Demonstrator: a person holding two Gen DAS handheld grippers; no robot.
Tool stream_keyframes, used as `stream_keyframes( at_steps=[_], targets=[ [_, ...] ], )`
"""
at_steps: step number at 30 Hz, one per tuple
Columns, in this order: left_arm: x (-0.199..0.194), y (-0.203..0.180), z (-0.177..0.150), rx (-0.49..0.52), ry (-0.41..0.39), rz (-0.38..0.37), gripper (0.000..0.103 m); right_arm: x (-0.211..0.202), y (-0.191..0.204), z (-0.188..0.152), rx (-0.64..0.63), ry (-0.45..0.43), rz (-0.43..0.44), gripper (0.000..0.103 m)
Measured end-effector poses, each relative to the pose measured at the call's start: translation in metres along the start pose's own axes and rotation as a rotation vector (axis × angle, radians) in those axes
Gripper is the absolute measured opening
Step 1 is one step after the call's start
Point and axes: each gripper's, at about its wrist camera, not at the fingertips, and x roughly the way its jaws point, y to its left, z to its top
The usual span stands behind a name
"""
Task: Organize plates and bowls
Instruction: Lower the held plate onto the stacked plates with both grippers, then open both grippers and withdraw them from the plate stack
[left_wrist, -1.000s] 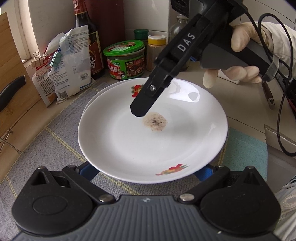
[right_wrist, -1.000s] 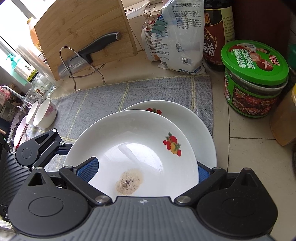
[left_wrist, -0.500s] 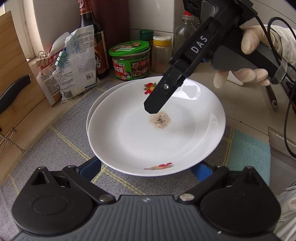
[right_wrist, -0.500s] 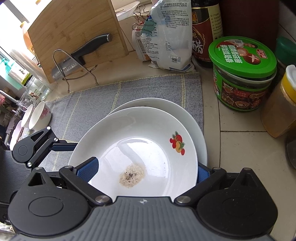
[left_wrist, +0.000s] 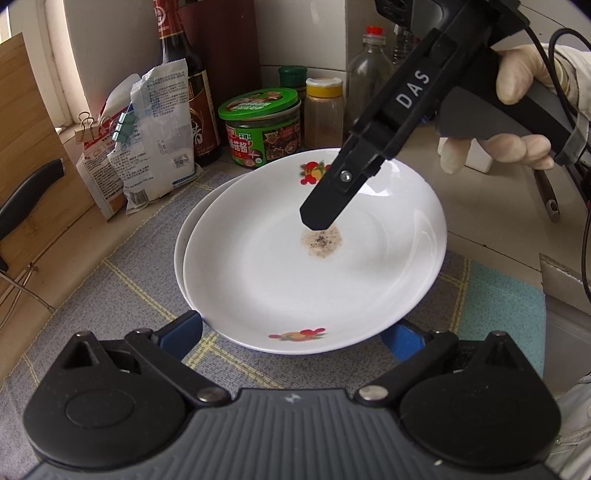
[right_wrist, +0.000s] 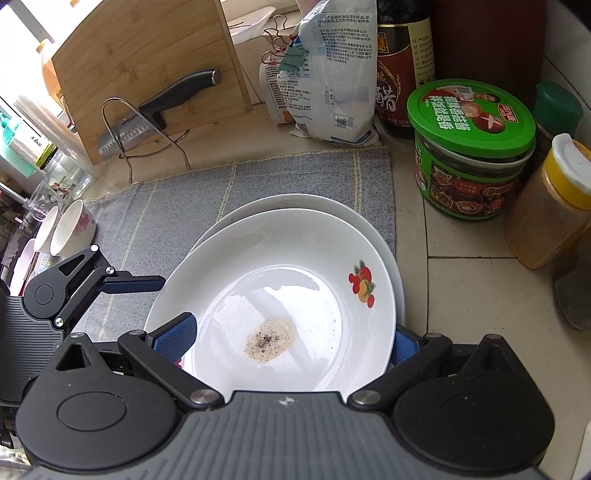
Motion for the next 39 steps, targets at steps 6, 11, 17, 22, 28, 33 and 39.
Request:
stream_keyframes(
  at_steps=[6, 11, 17, 22, 28, 33, 39],
  targets=[
    [-0.004, -0.003, 0.002, 0.003, -0.015, -0.001, 0.102, -0.003, 0.004, -0.004, -0.011, 0.000, -0.017, 0.103],
    [-0.005, -0.004, 0.001, -0.006, -0.022, 0.004, 0.102, -0.005, 0.009, -0.009, -0.032, 0.004, -0.034, 0.103],
    [-0.007, -0.004, 0.001, -0.015, -0.027, 0.012, 0.102, -0.007, 0.015, -0.015, -0.063, 0.013, -0.055, 0.103],
    [-0.007, -0.005, 0.000, -0.026, -0.028, 0.020, 0.102, -0.007, 0.019, -0.019, -0.085, 0.023, -0.065, 0.103],
    [-0.007, -0.007, 0.000, -0.033, -0.026, 0.032, 0.102, -0.010, 0.020, -0.023, -0.108, 0.032, -0.080, 0.103],
    [-0.009, -0.007, 0.000, -0.063, -0.039, 0.040, 0.102, -0.011, 0.017, -0.028, -0.117, 0.045, -0.089, 0.103],
    [-0.018, -0.005, 0.001, -0.117, -0.074, 0.072, 0.102, -0.024, 0.021, -0.030, -0.171, -0.009, -0.068, 0.103]
  ],
)
